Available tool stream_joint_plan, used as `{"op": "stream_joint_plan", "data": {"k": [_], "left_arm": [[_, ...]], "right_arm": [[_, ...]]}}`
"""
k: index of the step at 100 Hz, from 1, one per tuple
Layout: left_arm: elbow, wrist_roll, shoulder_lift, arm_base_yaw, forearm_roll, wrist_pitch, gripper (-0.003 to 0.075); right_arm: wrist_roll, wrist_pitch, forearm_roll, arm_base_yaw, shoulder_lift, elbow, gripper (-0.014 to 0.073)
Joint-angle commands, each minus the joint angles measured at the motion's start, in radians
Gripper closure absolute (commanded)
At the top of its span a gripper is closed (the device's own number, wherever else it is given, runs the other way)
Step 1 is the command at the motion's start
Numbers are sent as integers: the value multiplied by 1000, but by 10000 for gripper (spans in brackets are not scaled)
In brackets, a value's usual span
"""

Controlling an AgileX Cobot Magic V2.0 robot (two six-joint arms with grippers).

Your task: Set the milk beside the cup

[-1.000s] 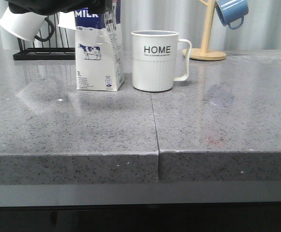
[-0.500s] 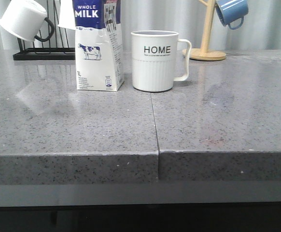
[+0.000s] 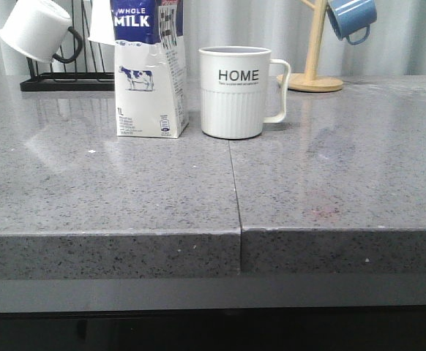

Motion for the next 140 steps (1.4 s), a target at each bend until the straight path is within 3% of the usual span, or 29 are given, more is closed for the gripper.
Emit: {"op": "stream_joint_plan", "data": {"k": [1,39,48,62,75,81,140], "left_arm": [[20,-12,-85,23,18,-48,69],[266,-14,-433,53,33,2,71],[297,-14,-484,53,33,2,110],[311,-14,-525,53,33,-2,322],[311,-14,-525,53,33,-2,634],[311,-10,-525,53,34,-2,743],[311,-10,-525,53,33,-2,741]], "right_arm": [[-5,-82,-10,3,9,-25,714],[-5,-82,-10,3,9,-25,714],[-5,-82,-10,3,9,-25,714],[-5,-82,-10,3,9,-25,714],[-5,-82,-10,3,9,-25,714],[-5,-82,-10,3,9,-25,714],[-5,-82,-10,3,9,-25,714]]}}
